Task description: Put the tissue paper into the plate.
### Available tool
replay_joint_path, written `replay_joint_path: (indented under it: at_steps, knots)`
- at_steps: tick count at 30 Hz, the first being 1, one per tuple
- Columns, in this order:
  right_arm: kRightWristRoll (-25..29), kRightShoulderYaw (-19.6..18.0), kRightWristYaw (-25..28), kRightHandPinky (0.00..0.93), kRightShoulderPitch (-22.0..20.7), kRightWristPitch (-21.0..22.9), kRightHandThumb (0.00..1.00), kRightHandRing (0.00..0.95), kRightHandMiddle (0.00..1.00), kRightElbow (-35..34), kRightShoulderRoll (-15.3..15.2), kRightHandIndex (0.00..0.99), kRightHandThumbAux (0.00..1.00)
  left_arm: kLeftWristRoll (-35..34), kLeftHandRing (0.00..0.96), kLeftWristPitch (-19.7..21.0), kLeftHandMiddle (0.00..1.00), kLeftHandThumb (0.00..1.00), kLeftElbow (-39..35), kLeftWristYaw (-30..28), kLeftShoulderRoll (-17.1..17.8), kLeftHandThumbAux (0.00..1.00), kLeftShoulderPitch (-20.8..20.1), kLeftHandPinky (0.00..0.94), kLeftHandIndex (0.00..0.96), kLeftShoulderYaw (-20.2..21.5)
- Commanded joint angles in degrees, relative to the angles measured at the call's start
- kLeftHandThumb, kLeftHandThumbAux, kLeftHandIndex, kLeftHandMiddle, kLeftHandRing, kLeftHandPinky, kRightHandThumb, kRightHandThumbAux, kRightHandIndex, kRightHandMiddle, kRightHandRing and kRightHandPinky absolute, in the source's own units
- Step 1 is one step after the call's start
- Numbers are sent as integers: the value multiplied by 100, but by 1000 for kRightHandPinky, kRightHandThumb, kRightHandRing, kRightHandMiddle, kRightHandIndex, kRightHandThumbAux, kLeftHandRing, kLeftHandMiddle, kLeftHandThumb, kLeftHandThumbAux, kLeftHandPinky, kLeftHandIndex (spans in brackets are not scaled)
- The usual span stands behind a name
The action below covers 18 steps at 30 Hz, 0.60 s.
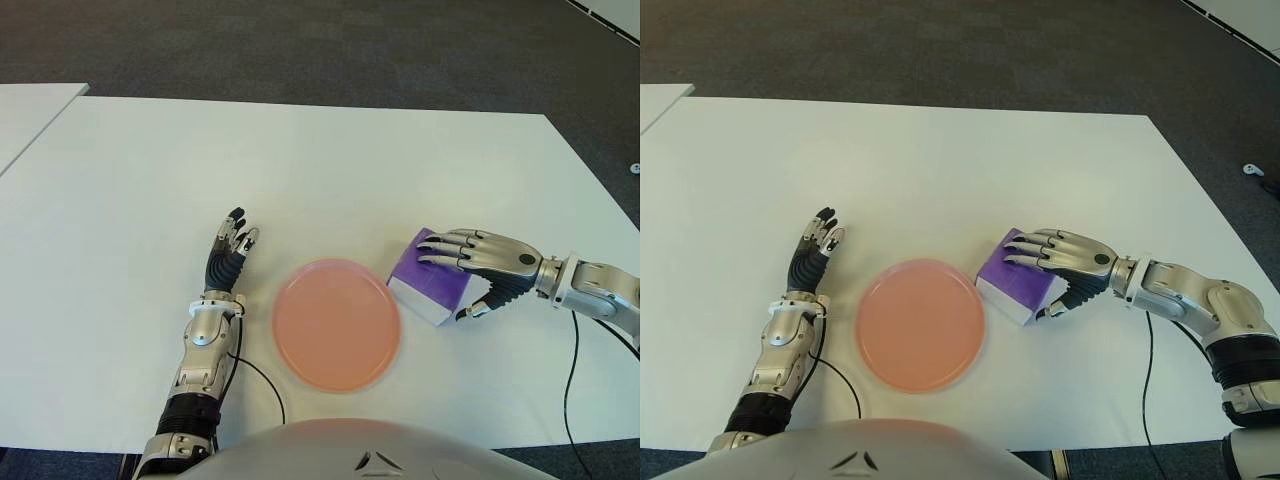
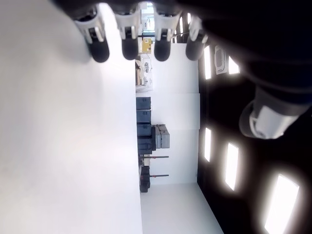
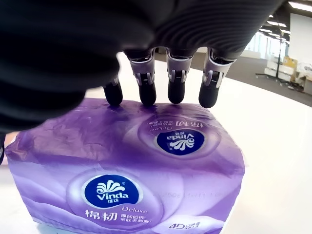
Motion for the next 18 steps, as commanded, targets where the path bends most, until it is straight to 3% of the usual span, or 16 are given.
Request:
replay_joint_path:
  at_steps: [1,14,18]
  knots:
    - [-179,131,-7,0,51,-49,359,0,0,60,3,0,289,16,0,253,0,0,79,31,-43,485,232,0,0,-14]
    - [-330,346,-125,0,-41,-2,358,0,0,246,123,0,283,-13,0,287,0,0,56,41,-78,490,231,0,0,-7]
    - [-528,543,-215,0,-130,127,362,0,0,347,334,0,284,14,0,228,0,0,89,37,-86,484,229,0,0,-24]
